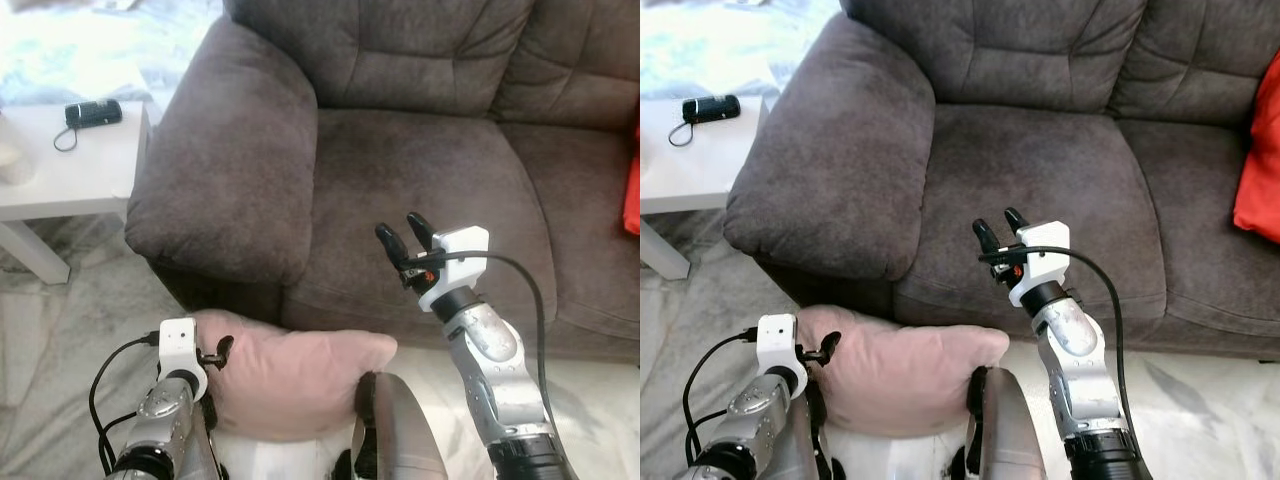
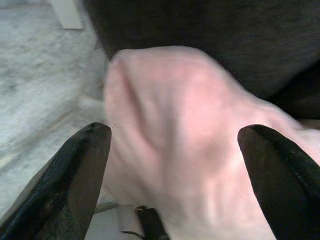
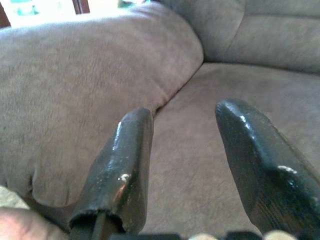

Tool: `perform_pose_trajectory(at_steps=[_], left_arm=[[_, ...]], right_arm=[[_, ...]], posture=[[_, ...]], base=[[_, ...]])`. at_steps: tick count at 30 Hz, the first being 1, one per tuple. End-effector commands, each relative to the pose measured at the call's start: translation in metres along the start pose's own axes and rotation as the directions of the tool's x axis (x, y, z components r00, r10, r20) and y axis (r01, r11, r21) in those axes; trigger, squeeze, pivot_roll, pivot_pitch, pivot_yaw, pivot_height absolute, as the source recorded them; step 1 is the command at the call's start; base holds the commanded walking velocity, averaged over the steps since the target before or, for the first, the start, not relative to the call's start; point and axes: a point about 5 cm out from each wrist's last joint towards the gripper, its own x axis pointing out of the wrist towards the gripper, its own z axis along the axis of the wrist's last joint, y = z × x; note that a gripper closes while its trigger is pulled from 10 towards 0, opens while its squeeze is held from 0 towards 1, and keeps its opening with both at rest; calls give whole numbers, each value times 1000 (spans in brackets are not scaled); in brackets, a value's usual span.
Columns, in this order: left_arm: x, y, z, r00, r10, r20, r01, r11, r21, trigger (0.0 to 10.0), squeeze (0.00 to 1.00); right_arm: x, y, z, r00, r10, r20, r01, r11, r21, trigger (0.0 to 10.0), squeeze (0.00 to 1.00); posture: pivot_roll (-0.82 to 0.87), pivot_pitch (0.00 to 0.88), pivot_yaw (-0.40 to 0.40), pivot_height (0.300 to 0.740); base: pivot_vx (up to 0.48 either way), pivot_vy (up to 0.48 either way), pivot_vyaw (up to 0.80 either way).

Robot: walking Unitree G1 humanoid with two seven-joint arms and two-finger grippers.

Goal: Move the pillow to the sofa from floor

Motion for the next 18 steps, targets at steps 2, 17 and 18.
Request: perform_pose_trajectory(at_steps=[2,17,18], left_arm=[[-1,6,-5,1000,26,-17,-26,1000,-2,10000,1000],[7,0,16,996,-4,85,11,997,-81,10000,0],[8,0,19,995,-7,95,14,997,-78,10000,0]], right_arm=[[-9,-1,4,1000,-1,-4,1,1000,6,10000,0],[-33,-7,20,1000,-21,-18,21,1000,-5,10000,0],[-37,-9,26,1000,-24,-9,24,1000,-4,10000,0]], posture=[[-96,319,-127,539],[-162,377,-152,539],[-171,383,-156,539]], base=[[0,0,0],[0,0,0],[0,0,0]])
